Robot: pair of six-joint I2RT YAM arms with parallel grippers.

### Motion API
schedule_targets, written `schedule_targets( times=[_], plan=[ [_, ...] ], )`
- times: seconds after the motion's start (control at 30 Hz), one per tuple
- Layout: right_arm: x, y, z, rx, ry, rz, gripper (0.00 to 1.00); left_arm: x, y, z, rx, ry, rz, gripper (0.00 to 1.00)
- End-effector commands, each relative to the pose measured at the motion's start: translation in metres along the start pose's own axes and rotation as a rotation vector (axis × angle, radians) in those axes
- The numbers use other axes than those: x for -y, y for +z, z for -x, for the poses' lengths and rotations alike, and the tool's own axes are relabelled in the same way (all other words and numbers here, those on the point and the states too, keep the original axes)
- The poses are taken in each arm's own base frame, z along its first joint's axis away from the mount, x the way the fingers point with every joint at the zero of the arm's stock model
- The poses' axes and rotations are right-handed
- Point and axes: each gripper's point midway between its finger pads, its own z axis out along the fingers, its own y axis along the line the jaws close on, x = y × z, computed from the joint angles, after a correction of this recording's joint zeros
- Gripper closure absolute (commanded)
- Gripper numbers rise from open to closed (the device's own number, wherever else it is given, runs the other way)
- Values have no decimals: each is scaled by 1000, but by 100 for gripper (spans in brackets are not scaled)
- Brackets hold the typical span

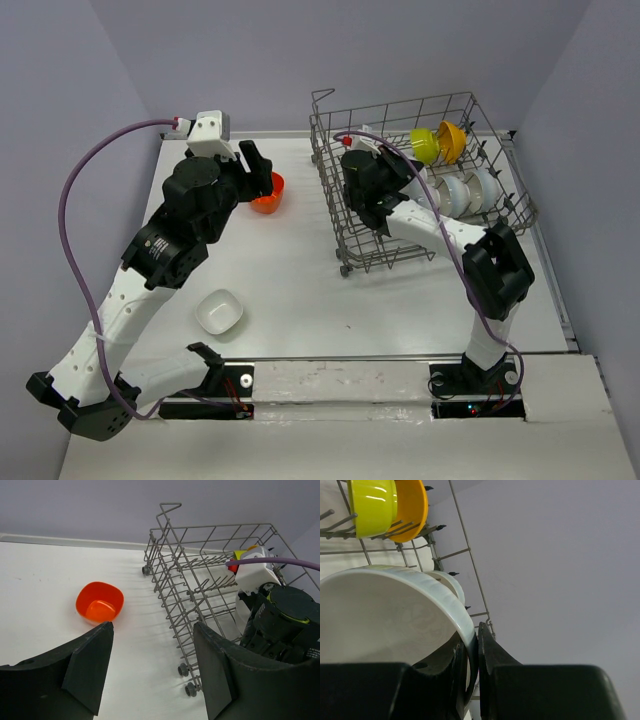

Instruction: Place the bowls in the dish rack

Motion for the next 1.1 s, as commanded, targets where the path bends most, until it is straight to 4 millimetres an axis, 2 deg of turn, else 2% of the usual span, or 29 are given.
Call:
schedule_targets(
  times=[0.0,0.4,0.73,0.83,1.07],
  plan=[
    [6,-2,6,0,127,-11,99,1,-2,10,39,-3,-16,26],
    [-18,0,6,-3,69,26,99,2,-1,7,29,3,-21,26],
    [-16,10,-2,-43,46,-4,99,5,3,3,17,9,-32,26],
    [-10,17,-5,-60,59,-16,99,5,4,1,14,10,-31,26],
    [-8,17,-8,-59,60,-15,99,7,5,0,9,11,-36,26]
  ],
)
